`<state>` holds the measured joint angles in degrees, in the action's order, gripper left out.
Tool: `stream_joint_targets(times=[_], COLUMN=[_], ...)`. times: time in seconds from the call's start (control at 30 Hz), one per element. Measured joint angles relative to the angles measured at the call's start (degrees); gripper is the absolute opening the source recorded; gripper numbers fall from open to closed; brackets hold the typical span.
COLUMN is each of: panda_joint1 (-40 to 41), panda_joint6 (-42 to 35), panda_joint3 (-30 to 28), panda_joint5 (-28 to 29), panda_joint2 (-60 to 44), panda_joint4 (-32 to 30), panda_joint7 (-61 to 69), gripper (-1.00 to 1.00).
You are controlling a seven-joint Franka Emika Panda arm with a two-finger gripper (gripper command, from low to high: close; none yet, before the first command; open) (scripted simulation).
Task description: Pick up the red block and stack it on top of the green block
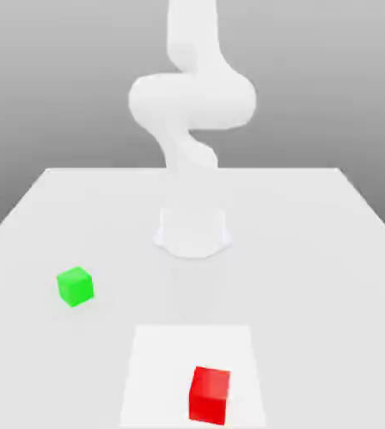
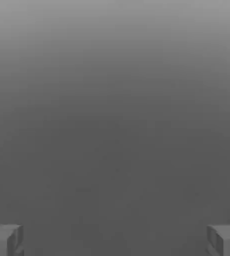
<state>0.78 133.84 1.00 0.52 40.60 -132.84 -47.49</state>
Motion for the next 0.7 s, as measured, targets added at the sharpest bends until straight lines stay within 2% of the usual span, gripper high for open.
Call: stream_joint_targets(times=[0.3,0.7], panda_joint1=[2.39,2.59], panda_joint6=[7.49,17.33], panda_joint3=[3.16,4.39], panda_joint5=[2.07,3.27], panda_joint2=[-19.07,-43.93], panda_joint4=[-3.84,-8.89], panda_joint7=[-6.15,-13.11], gripper=[0.00,0.00])
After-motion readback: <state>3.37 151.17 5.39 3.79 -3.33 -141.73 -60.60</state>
